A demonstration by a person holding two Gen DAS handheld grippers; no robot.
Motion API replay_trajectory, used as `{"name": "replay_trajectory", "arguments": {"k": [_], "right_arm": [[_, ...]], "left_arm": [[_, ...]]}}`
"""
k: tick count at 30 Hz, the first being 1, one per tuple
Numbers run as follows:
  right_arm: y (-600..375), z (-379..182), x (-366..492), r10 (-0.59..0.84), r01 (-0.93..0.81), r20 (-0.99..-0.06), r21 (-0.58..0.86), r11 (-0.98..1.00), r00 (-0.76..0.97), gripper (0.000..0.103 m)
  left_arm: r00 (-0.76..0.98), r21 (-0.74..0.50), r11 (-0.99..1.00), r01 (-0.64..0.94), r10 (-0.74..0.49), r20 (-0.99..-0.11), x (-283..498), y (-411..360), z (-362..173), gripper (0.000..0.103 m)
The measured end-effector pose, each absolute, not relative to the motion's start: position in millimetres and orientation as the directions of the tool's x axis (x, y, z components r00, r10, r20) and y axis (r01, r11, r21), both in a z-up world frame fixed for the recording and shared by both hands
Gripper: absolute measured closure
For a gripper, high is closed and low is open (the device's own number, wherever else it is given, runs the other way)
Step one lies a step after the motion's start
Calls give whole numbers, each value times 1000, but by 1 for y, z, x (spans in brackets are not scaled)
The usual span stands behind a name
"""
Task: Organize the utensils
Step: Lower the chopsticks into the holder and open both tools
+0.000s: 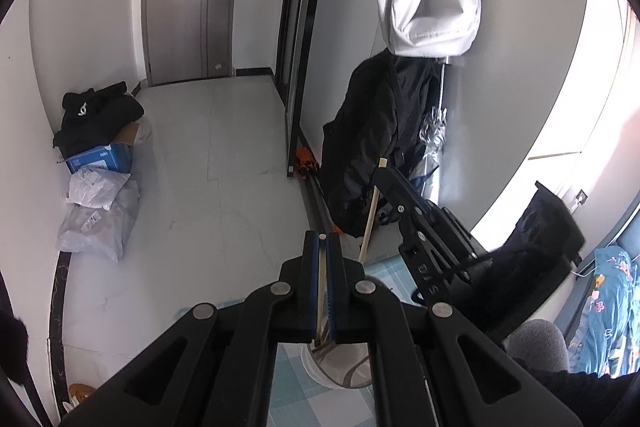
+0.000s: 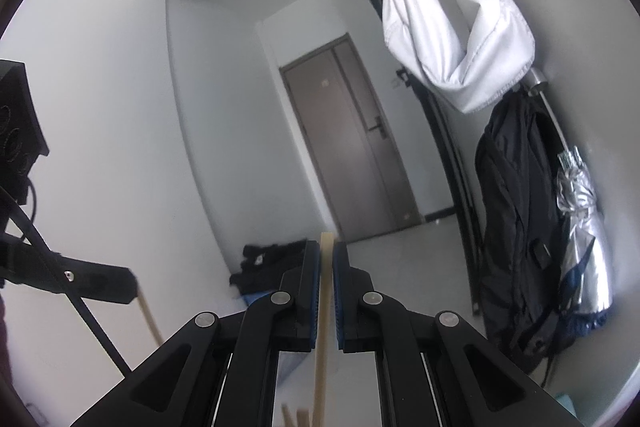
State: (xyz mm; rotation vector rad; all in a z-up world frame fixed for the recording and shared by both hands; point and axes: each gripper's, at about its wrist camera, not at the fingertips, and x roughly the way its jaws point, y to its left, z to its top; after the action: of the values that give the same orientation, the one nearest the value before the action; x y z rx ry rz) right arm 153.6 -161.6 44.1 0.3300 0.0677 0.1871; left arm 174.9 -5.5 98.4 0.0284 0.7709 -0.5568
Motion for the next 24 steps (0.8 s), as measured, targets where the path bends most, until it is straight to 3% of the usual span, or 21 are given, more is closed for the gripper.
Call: {"name": "replay_trajectory", "arguments": {"k": [6,22,24], "right_arm": [[-153,36,130,246,-217,-109,224,950,963,97],[-153,12,103,390,-308,-305,283,908,869,94],[-155,14,100,399,-312,-317,291,905,860,94]], "left_arm": [[569,-202,869,452,-455,-685,170,-6,79,103],[508,-277,874,399,-463,-727,162,-11,41,102],[528,-278,884,375,-450,-720,158,-7,41,98]]}}
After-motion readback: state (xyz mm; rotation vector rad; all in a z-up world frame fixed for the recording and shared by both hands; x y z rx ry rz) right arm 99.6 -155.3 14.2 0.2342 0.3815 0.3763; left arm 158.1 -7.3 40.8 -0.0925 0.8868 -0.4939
